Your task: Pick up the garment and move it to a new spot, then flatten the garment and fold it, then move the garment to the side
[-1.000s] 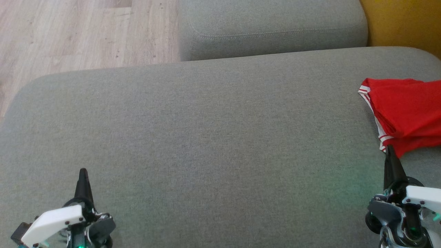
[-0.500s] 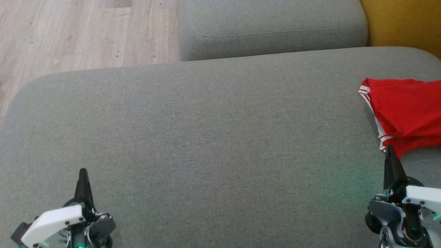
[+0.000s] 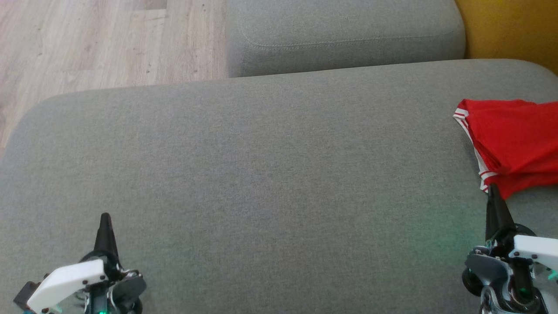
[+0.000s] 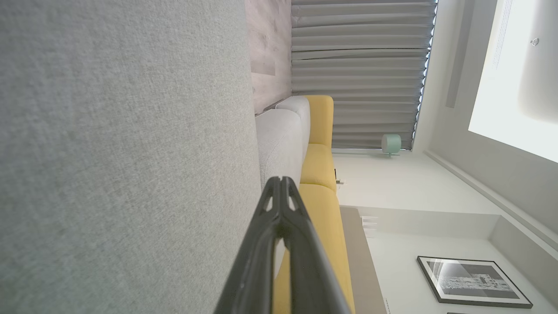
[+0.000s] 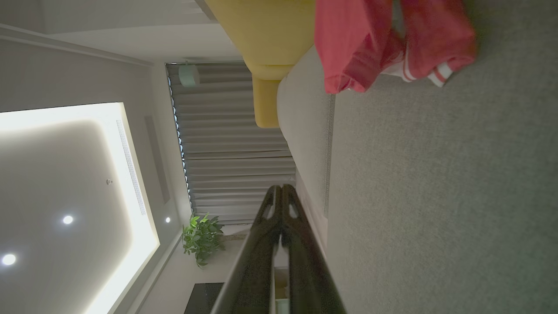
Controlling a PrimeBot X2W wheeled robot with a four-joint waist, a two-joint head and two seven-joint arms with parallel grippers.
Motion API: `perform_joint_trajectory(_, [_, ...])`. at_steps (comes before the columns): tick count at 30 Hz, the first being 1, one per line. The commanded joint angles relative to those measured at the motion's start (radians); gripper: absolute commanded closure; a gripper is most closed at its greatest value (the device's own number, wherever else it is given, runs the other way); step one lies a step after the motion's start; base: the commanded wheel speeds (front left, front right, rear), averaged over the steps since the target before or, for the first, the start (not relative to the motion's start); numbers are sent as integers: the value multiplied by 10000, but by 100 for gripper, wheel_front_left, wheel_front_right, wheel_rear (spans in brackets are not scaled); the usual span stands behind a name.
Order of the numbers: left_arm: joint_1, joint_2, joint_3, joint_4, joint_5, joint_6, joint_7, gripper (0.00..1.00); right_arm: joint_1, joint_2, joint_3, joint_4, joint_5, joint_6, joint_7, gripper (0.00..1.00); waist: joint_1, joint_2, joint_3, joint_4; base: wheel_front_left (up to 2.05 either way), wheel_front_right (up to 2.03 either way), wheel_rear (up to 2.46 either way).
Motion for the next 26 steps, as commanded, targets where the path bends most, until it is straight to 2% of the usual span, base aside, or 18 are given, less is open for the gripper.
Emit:
perform_joint_trajectory(1, [-514,45,326,-281,88,-69,70,100,-518,-50,213,-313,-24,-7,56,100,0,0,0,0,0,0,0])
perform_joint_trajectory(26, [-514,45,326,-281,88,-69,70,100,-518,-50,213,-313,-24,-7,56,100,0,0,0,0,0,0,0])
